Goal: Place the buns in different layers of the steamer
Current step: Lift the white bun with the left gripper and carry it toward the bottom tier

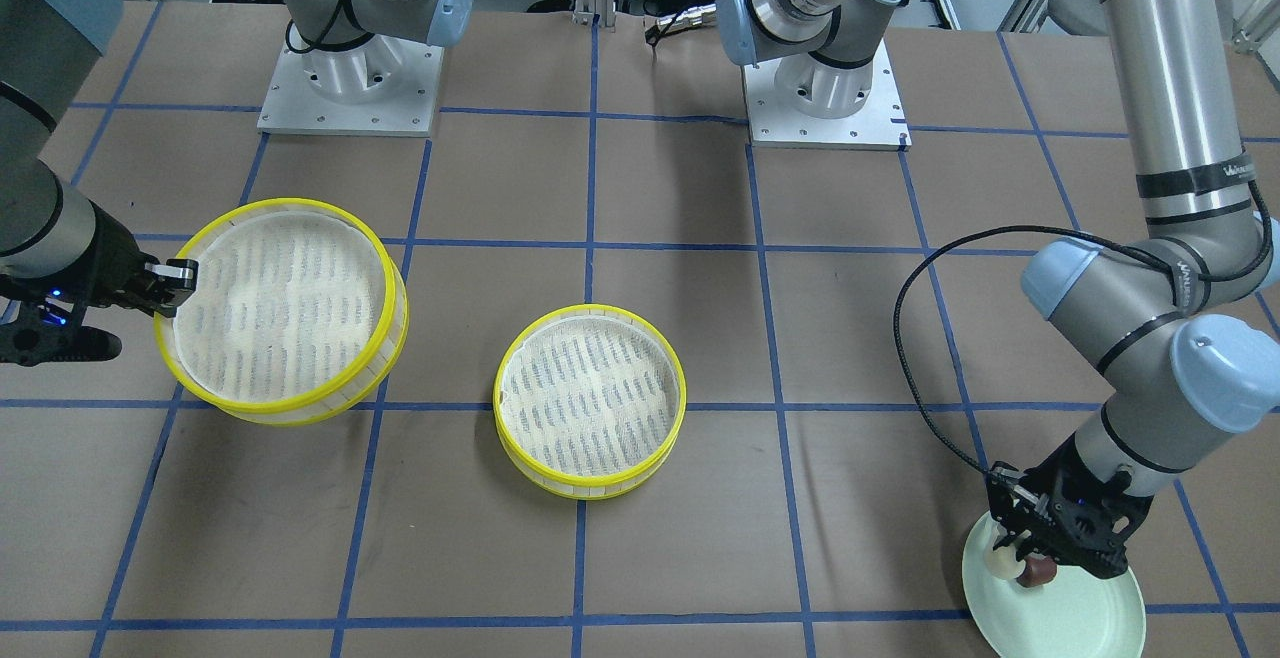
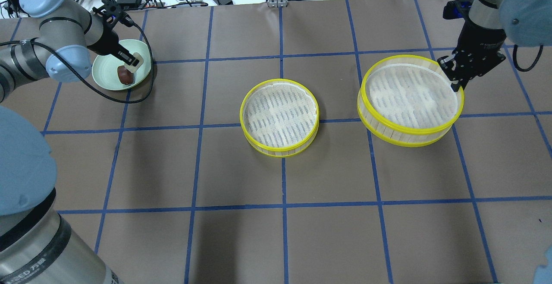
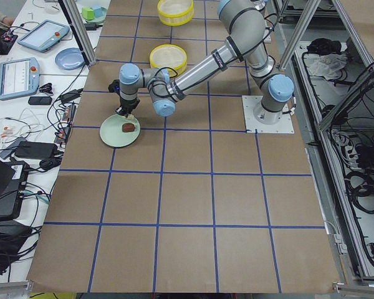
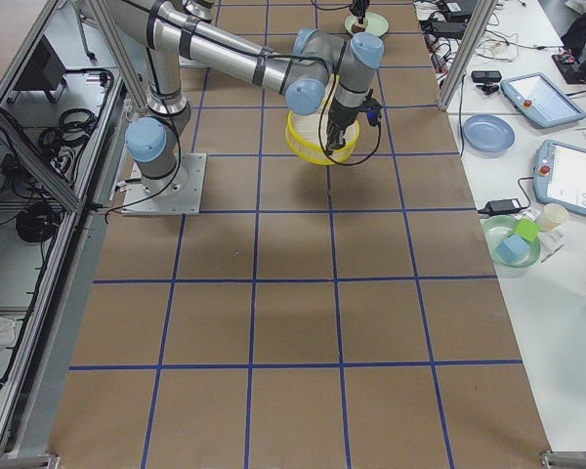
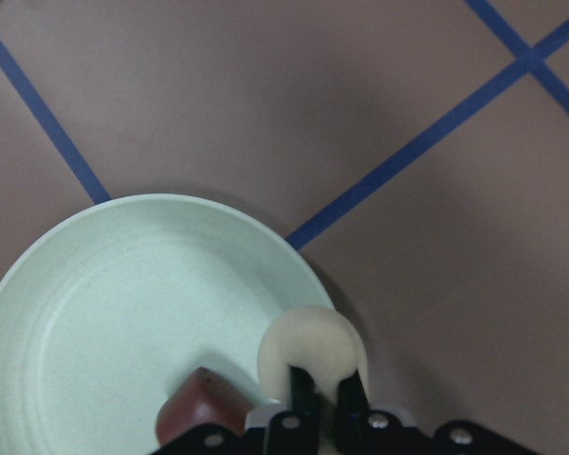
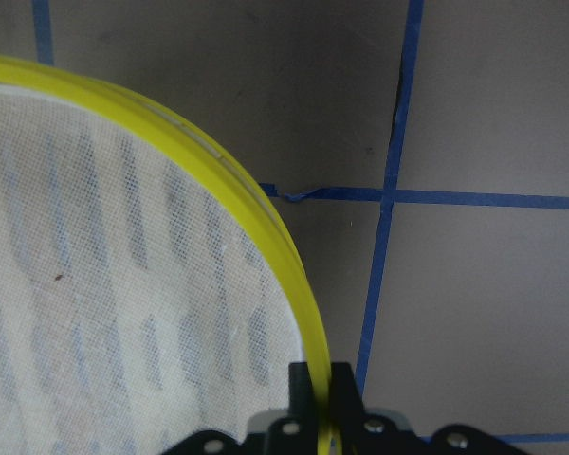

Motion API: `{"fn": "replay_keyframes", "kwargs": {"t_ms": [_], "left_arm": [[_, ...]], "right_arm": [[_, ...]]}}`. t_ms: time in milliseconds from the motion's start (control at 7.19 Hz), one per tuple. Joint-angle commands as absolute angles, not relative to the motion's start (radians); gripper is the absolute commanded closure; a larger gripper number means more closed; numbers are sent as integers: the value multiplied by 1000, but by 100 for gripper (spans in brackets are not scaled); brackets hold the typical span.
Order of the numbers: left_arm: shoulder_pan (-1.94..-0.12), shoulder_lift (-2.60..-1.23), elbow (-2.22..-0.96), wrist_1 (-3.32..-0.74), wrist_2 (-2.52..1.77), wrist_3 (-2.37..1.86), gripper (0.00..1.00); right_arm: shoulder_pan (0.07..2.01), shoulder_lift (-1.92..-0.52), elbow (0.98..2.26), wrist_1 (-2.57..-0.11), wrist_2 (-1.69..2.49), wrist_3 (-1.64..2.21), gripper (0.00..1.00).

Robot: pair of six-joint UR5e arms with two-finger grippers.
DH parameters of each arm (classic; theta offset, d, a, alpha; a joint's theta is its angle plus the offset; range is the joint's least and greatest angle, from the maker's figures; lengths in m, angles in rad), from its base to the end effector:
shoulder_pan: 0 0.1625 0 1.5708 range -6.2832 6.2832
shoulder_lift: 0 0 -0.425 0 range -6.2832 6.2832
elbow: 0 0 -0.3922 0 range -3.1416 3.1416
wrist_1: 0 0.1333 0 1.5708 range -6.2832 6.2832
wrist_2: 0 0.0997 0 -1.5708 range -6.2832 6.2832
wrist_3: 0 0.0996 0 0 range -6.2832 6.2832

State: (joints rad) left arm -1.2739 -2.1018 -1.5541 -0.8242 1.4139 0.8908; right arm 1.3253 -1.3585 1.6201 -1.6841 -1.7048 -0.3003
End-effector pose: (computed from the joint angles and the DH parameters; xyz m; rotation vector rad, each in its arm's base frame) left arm 0.0555 -0.6903 0.2633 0.9374 2.9661 -0.4376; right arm -0.0179 -0.5650 0.3642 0.0985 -3.0390 -0.2725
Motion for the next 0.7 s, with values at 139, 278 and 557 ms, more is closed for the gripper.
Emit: {"fn": "replay_keyframes", "kwargs": {"t_ms": [139, 278, 557], "left_arm": [[-1521, -1993, -1563, -853, 1425, 242, 100], [-1608, -1971, -1566, -857, 1427, 59, 100], [-1748, -1973, -1603, -861, 1413, -201, 100]], "right_arm": [[1328, -1356, 1621, -1692, -1701, -293, 100], [1328, -1358, 1621, -1690, -1701, -293, 100], [1328, -1353, 1621, -1692, -1698, -291, 100]]}}
